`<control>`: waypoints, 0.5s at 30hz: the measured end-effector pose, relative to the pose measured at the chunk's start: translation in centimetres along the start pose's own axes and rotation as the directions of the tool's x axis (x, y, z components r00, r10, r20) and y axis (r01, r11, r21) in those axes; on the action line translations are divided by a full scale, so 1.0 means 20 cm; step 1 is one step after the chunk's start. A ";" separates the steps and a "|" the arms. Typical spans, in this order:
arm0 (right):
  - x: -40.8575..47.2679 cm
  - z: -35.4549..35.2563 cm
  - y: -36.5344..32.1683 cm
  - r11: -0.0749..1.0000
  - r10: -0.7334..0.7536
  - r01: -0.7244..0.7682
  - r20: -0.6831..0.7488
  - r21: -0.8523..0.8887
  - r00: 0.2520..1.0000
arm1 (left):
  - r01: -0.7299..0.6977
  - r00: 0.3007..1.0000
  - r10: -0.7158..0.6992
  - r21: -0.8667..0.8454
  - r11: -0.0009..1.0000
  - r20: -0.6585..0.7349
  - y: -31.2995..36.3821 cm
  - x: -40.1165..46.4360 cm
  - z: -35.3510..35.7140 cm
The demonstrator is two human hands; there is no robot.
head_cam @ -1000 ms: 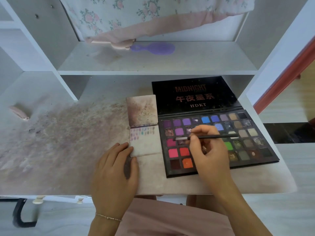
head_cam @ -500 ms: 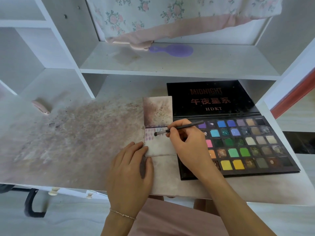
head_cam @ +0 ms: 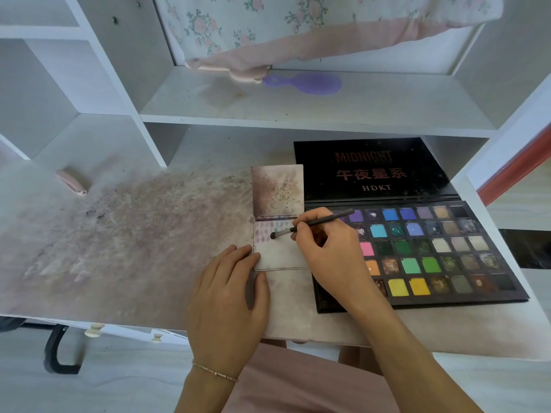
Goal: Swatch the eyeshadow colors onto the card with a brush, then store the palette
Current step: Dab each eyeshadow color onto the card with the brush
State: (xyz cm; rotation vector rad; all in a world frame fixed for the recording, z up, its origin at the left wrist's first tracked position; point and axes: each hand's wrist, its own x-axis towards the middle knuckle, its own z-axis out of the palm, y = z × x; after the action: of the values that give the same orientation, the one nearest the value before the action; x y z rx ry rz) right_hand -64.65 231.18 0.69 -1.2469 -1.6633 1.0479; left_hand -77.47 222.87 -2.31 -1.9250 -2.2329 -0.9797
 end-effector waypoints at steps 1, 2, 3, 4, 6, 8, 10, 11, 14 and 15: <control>0.00 0.00 0.00 1.000 0.003 -0.003 0.002 -0.001 1.000 | 0.003 1.000 -0.003 0.000 1.000 0.002 0.00 0.00 0.00; 0.00 0.00 0.00 1.000 0.004 -0.004 0.004 -0.002 1.000 | 0.004 1.000 -0.004 0.000 1.000 0.004 0.00 0.00 0.00; 0.00 0.00 0.00 1.000 0.006 -0.006 0.005 -0.001 1.000 | 0.005 1.000 -0.005 0.000 1.000 0.004 0.00 0.00 0.00; 0.00 0.00 0.00 1.000 0.005 -0.005 0.005 0.000 1.000 | 0.005 1.000 -0.005 0.000 1.000 0.005 0.00 0.00 0.00; 0.00 0.00 0.00 1.000 -0.005 0.005 0.002 -0.005 1.000 | 0.007 1.000 -0.007 -0.001 1.000 0.007 0.00 0.00 0.00; 0.00 0.00 0.00 1.000 -0.012 0.012 0.003 -0.016 1.000 | 0.005 1.000 -0.005 -0.002 1.000 0.006 0.00 0.00 0.00; 0.00 0.00 0.01 1.000 -0.010 0.010 0.003 -0.016 1.000 | 0.003 1.000 -0.003 -0.001 1.000 0.005 0.00 0.00 0.00; 0.00 0.00 0.01 1.000 -0.008 0.008 0.005 -0.015 1.000 | 0.002 1.000 -0.002 0.000 1.000 0.005 0.00 0.00 0.00; 0.00 0.00 0.01 1.000 -0.004 0.004 0.010 -0.017 1.000 | 0.000 1.000 0.000 0.007 1.000 0.007 0.00 0.00 0.00; 0.00 0.00 0.01 1.000 -0.008 0.008 0.010 -0.019 1.000 | -0.001 1.000 0.001 0.007 1.000 0.006 0.00 0.00 0.00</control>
State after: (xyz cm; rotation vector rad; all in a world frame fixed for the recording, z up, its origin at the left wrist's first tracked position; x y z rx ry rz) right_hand -64.52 231.15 0.61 -1.2487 -1.6882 1.0371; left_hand -77.49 222.85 -2.31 -1.9290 -2.2355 -0.9659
